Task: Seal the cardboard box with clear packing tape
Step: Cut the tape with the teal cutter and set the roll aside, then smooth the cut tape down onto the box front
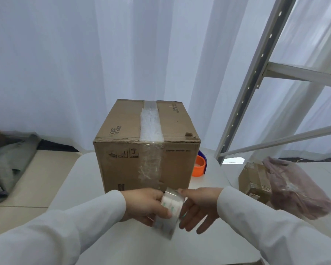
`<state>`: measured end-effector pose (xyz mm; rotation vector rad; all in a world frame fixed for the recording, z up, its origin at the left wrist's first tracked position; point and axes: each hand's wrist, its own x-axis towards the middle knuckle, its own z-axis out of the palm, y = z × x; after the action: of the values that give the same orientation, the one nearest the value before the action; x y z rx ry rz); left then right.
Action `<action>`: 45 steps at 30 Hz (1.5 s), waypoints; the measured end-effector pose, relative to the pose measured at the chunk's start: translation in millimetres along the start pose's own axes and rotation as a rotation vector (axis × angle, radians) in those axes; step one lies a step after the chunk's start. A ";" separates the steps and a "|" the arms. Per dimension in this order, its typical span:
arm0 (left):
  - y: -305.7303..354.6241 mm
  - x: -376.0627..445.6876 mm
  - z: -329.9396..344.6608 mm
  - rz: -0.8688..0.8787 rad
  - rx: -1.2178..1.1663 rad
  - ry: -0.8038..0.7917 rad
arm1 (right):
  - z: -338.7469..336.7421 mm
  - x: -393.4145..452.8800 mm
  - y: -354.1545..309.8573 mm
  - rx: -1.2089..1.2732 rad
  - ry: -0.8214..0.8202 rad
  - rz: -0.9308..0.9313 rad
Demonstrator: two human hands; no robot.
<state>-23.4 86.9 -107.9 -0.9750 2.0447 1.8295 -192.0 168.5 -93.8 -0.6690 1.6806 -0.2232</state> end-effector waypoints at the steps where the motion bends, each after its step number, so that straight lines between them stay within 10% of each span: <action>1: 2.3 -2.8 2.4 0.023 -0.024 0.001 | -0.5 -3.9 -1.0 0.046 -0.006 -0.041; 8: 28.1 -13.4 8.8 0.043 -0.387 0.092 | -5.9 -27.1 -9.2 0.239 0.194 -0.282; 18: 35.2 -16.7 23.2 0.064 -0.223 0.397 | 13.3 -34.8 -22.6 0.007 0.393 -0.333; 45: 32.1 -18.1 20.4 0.000 -0.104 0.151 | -29.0 -20.8 -2.2 0.260 0.025 -0.131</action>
<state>-34.5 112.1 -75.9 -1.1741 2.0501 1.9327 -217.2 171.7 -68.6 -0.5825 1.5973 -0.5355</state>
